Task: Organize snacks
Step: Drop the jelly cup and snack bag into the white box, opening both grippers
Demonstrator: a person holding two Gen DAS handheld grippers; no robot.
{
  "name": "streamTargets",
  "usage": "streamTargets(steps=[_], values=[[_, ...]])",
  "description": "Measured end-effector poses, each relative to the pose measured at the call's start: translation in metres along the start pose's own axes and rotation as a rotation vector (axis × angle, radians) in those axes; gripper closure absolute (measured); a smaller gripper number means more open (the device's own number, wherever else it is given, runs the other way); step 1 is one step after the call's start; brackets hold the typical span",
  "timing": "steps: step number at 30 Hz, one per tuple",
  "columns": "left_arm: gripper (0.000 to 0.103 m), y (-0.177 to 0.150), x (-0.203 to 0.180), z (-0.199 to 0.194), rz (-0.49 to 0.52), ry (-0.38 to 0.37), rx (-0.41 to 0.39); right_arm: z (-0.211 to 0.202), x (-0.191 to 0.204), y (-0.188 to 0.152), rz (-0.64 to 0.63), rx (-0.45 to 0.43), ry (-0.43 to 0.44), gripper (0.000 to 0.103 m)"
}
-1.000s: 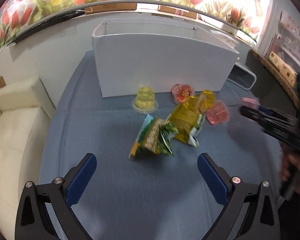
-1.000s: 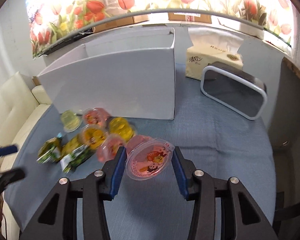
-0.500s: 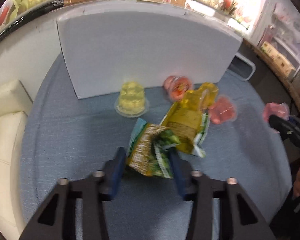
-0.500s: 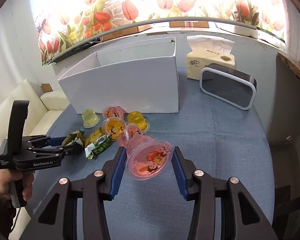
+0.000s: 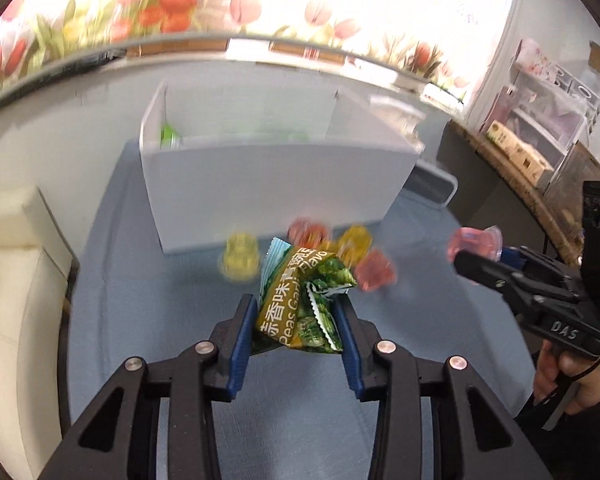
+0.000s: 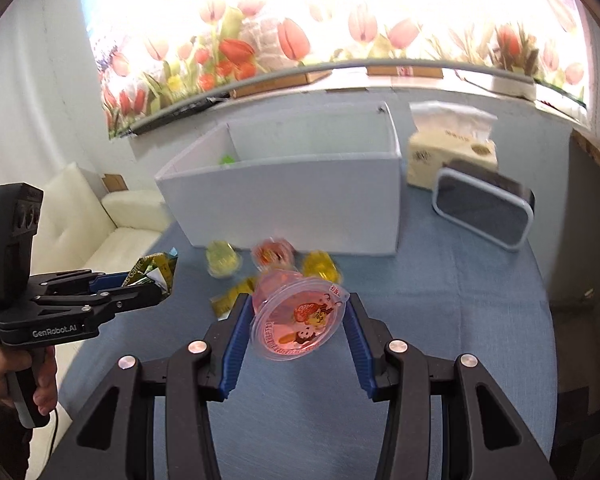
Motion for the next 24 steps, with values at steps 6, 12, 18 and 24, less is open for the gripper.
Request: streamTargets(steps=[6,12,18,24], values=[[0.060,0.056,-0.001,-0.028,0.000,-0.001,-0.103,-0.008,0.004,0.061,-0.039,-0.063,-0.022,0.053],[0.060,0.128,0.004,-0.023,0.006,0.004,-0.137,0.014,-0.005,0.132,-0.041,-0.063,-0.048,0.053],[0.049,0.172,0.031,0.020,-0.038,0.082,-0.089,0.056,-0.026,0.168,-0.050,0.001,-0.079,0.053],[0.000,0.175,0.041,0.050,-0.047,0.080,-0.001,0.064,-0.046,0.174,-0.039,-0.012,-0.184,0.000]])
Point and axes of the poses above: each gripper's, at about its wrist camera, not at the fingertips, and z roughly the way its jaws point, x to its left, y to its top, the point moved 5 cm from there along z, roughly the way its jaws point, and after that the axes turned 12 degrees about x, right-handed, at the moved point
